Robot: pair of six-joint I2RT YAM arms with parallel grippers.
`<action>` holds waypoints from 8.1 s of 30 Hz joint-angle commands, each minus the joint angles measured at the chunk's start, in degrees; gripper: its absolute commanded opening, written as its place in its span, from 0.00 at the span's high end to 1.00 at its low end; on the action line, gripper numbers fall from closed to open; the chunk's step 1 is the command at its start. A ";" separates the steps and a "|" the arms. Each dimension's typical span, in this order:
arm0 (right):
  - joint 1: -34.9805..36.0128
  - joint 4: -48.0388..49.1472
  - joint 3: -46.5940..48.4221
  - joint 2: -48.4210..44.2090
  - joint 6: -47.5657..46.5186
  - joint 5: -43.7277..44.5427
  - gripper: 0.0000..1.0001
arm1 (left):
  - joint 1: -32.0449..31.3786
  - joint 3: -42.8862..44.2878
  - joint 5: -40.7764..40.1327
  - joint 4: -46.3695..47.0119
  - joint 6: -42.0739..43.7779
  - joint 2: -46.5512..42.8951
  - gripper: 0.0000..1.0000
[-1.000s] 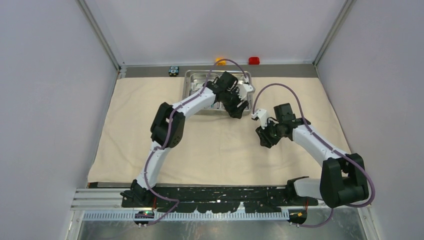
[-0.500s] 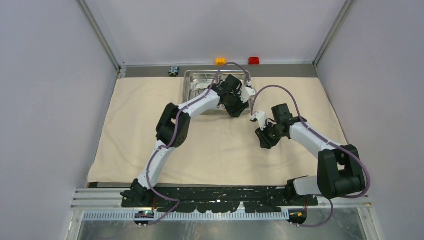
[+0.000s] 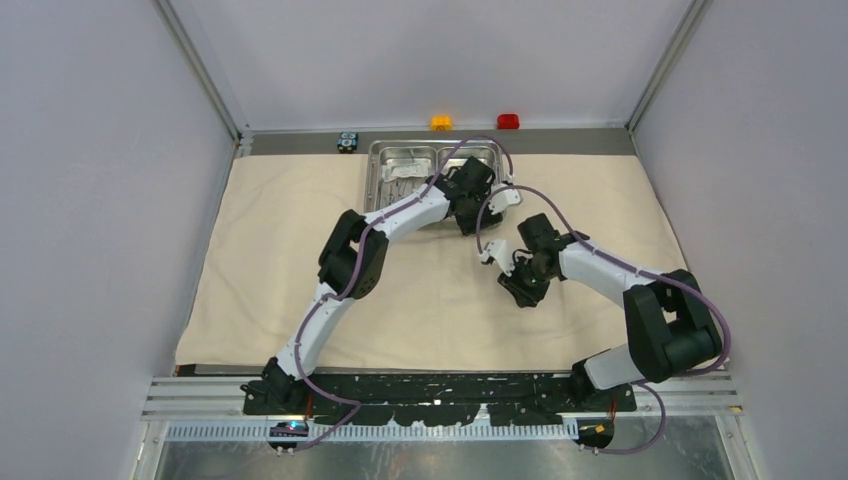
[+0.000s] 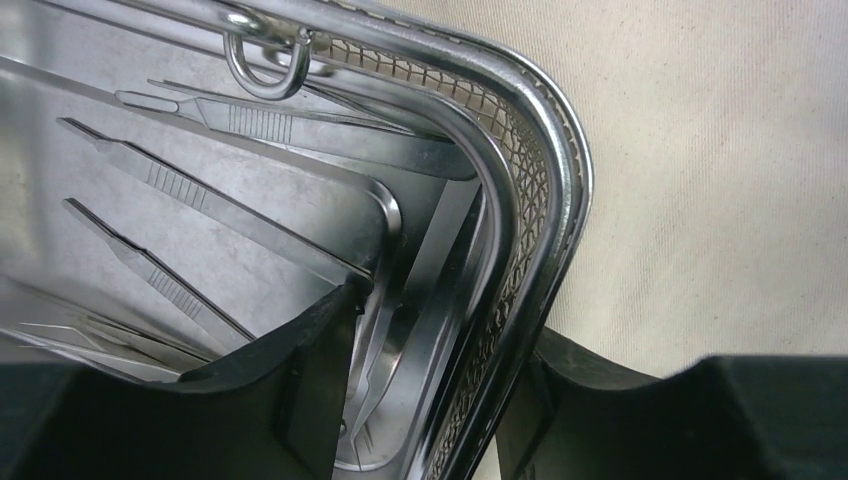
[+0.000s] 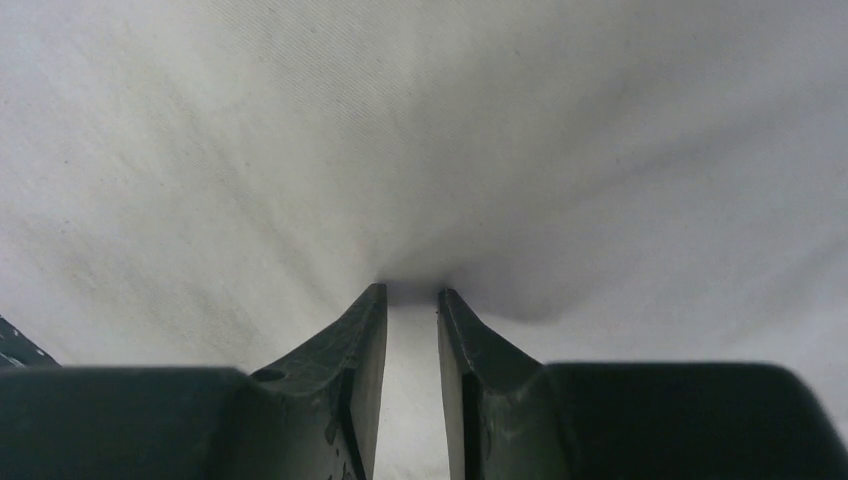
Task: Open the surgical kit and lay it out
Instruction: Smooth out the surgical kit at the center of the board.
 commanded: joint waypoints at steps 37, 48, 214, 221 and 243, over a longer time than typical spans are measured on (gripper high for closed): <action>24.27 -17.37 7.07 -0.93 -13.63 9.26 0.89 | 0.05 -0.26 -4.32 -3.97 -1.10 2.57 0.37; 7.76 -3.27 4.33 -12.84 -3.09 4.99 0.86 | -0.17 -2.33 -4.34 -2.99 -1.42 1.81 0.36; 27.50 4.05 26.87 29.91 20.19 4.03 0.99 | 34.56 -51.04 3.06 2.08 -8.97 -55.57 0.18; 31.74 -0.61 24.11 26.84 19.38 2.91 0.99 | 35.13 -50.92 0.37 1.08 -7.26 -54.67 0.17; 30.74 -5.07 26.33 14.55 19.14 4.36 0.99 | 36.07 -54.47 12.51 -2.31 0.68 -51.98 0.17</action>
